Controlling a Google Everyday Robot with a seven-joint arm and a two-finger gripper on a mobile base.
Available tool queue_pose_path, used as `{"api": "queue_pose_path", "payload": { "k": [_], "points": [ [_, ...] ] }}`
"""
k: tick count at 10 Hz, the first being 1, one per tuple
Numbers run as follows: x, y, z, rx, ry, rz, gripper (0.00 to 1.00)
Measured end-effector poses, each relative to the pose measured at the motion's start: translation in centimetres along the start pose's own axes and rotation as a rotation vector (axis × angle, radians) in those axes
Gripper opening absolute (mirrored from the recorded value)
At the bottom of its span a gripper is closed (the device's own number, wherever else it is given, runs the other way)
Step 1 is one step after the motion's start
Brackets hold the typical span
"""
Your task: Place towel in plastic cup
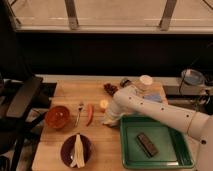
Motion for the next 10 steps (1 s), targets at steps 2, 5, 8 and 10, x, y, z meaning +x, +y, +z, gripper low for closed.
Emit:
{"api": "queue_pose_path", "payload": {
  "k": [2, 5, 8, 10],
  "points": [
    [-1.0, -0.7, -3.1, 0.017, -0.005, -0.034, 0.00],
    [-2.4, -2.7, -9.5, 0.066, 0.005, -0.082, 0.00],
    [-0.4, -6.4, -15.6, 0.129, 0.046, -0.090, 0.00],
    [2.8, -7.6, -17.5, 0.148, 0.064, -0.053, 0.00]
  ]
}}
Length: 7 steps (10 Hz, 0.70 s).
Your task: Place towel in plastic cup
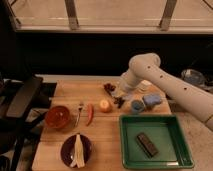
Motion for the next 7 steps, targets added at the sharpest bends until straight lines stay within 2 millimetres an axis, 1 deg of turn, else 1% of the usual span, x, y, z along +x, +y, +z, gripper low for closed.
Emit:
{"api": "queue_pose_path", "payload": {
  "k": [1, 2, 3, 5, 7],
  "points": [
    [1.3, -0.3, -0.2, 0.003, 0.003, 0.018, 0.00],
    [3.1, -0.4, -0.4, 0.001, -0.001, 0.055, 0.00],
    [3.9, -0.3, -0.2, -0.004, -0.006, 0.074, 0.00],
    [5.5, 0.3, 1.1, -0.024, -0.013, 0.115, 0.00],
    [7.4, 1.4, 2.3, -0.041, -0.015, 0.159, 0.00]
  ]
}}
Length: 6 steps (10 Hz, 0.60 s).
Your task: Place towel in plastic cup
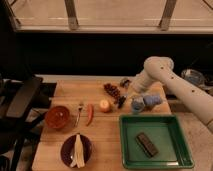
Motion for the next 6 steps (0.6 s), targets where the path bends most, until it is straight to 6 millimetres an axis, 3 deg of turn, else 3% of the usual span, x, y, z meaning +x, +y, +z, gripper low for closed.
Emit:
{"api": "queue_pose_path", "payload": {
  "k": [3, 6],
  "points": [
    [2.3, 0.8, 1.5, -0.013, 0.044, 0.048, 0.03],
    [4.1, 1.6, 2.1, -0.021, 0.073, 0.094, 0.32]
  ]
}}
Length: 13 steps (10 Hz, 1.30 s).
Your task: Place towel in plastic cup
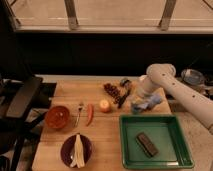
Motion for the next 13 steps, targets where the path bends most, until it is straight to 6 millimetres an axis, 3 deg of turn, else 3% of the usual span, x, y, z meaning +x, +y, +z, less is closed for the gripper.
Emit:
{"api": "queue_pose_path", "payload": {
  "k": [3, 5, 11, 13],
  "points": [
    [1.1, 0.7, 0.5, -0.010, 0.012, 0.024, 0.61],
    [0.9, 0.7, 0.5, -0.010, 0.010, 0.023, 0.75],
    [-1.7, 0.5, -2.1, 0.029, -0.026, -0.035, 0.75],
    [-2.0, 0.7, -4.7, 0.033, -0.031, -0.039, 0.75]
  ]
}}
